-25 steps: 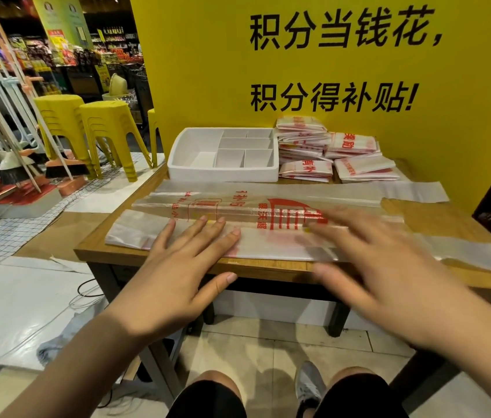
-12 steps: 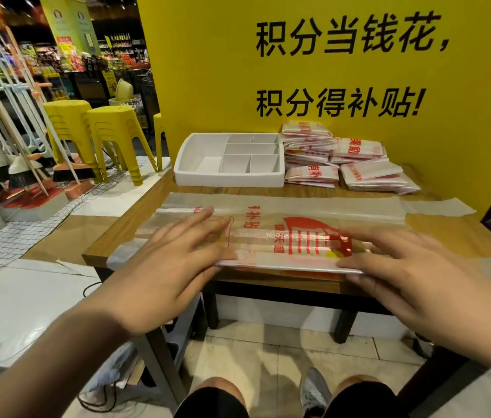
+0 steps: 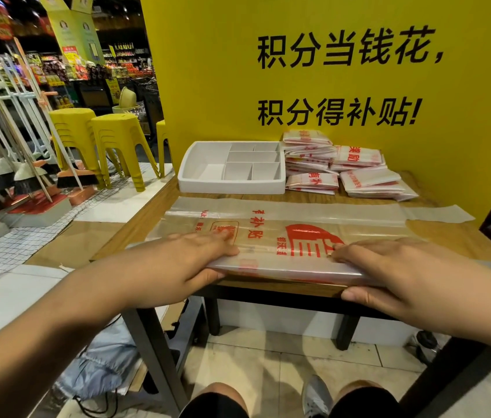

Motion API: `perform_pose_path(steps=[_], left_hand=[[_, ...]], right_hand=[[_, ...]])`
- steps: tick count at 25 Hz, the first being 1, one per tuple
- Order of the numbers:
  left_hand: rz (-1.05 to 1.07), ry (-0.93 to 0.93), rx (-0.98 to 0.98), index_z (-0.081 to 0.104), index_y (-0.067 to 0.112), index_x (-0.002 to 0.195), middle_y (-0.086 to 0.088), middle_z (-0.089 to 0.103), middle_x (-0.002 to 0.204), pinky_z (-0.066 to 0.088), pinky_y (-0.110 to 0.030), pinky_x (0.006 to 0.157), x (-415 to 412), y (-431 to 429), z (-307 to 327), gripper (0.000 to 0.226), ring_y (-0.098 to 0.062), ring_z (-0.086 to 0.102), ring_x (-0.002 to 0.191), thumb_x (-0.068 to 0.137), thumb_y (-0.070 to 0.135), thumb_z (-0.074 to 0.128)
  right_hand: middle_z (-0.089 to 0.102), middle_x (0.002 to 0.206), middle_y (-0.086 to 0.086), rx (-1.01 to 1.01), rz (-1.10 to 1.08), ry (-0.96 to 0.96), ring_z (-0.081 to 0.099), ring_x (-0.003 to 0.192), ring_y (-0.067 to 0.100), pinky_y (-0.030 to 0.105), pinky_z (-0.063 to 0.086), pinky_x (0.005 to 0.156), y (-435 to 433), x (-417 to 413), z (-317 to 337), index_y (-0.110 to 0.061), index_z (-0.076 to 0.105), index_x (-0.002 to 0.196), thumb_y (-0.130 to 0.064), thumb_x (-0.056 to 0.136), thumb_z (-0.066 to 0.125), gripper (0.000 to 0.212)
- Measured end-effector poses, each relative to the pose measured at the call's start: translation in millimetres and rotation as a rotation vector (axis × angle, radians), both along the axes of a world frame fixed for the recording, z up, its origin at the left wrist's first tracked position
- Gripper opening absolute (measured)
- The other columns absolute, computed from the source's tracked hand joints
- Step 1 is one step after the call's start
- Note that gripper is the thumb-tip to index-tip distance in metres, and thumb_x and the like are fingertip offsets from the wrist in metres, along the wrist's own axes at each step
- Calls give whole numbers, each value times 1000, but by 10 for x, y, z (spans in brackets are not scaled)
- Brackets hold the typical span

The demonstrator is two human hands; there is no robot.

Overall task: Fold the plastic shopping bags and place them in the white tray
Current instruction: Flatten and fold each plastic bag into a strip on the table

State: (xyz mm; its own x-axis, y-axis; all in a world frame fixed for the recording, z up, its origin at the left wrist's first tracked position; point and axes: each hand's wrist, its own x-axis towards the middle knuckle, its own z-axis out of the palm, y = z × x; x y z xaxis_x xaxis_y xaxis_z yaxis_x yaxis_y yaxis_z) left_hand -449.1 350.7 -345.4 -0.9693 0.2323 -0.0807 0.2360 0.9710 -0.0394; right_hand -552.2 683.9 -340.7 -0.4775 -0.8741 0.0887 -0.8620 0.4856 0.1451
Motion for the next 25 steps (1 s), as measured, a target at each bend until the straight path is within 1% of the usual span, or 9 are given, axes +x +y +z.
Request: perform_pose_path(steps=[4, 7, 10, 13, 15, 17, 19, 21, 25], left_hand=[[-79, 120, -2, 31, 47, 150, 16, 13, 153, 14, -17, 114, 83, -17, 53, 73, -3, 15, 142, 84, 63, 5], [-86, 172, 1, 36, 44, 149, 15, 30, 147, 30, -17, 104, 167, 27, 14, 60, -4, 37, 133, 92, 53, 20], [-57, 241, -17, 46, 36, 146, 10, 51, 146, 51, -28, 97, 277, 17, -127, 52, -12, 55, 127, 96, 39, 31], [-51, 269, -10, 19, 44, 156, 17, 23, 162, 28, -29, 117, 347, 59, -272, 57, -6, 28, 148, 103, 28, 31], [-23, 210, 34, 2, 50, 155, 24, 0, 163, 7, -18, 118, 387, 72, -293, 64, 2, 4, 151, 106, 21, 30], [-43, 242, 73, 20, 50, 150, 24, 23, 160, 15, -13, 114, 372, 81, -154, 47, 4, 22, 145, 106, 34, 24], [-13, 152, 99, 39, 49, 132, 24, 50, 136, 37, -15, 105, 300, 85, 53, 38, 5, 48, 122, 101, 49, 17], [13, -30, 166, 44, 49, 117, 24, 57, 115, 45, -19, 91, 112, 29, 289, 25, 8, 53, 100, 100, 51, 26], [34, -268, 275, 58, 47, 111, 26, 60, 104, 44, -17, 87, -413, -191, 640, 20, 10, 55, 98, 98, 52, 44]], right_hand=[[58, 129, -19, -88, 28, 108, 63, 107, 10, 32, 55, 82, 37, -24, -35, -41, 56, 125, -67, 95, 25, 50], [61, 122, -13, -117, 41, 168, 67, 98, 15, 35, 58, 71, 54, 37, -118, -34, 64, 121, -54, 90, 51, 39], [73, 113, -3, -192, 30, 247, 74, 91, 21, 35, 60, 56, 88, 135, -282, -22, 72, 118, -32, 72, 81, 48], [75, 112, 3, -264, 10, 365, 75, 88, 25, 34, 58, 50, 108, 174, -418, -15, 73, 119, -16, 76, 79, 44], [73, 116, 3, -243, 36, 365, 74, 94, 24, 34, 59, 59, 126, 150, -434, -17, 72, 121, -26, 90, 59, 34], [72, 115, -7, -190, 25, 258, 73, 93, 16, 25, 56, 60, 120, 157, -309, -28, 70, 119, -38, 98, 45, 34], [66, 109, -22, -90, -65, 122, 66, 90, 2, 14, 47, 64, 78, 134, -69, -44, 59, 116, -49, 95, 32, 34], [62, 100, -25, -12, -180, -161, 60, 86, -2, 19, 49, 72, 3, 21, 204, -48, 48, 112, -56, 95, 31, 25], [57, 106, -26, 94, -280, -480, 55, 98, 2, 27, 44, 90, -218, -465, 563, -42, 48, 107, -60, 94, 42, 23]])
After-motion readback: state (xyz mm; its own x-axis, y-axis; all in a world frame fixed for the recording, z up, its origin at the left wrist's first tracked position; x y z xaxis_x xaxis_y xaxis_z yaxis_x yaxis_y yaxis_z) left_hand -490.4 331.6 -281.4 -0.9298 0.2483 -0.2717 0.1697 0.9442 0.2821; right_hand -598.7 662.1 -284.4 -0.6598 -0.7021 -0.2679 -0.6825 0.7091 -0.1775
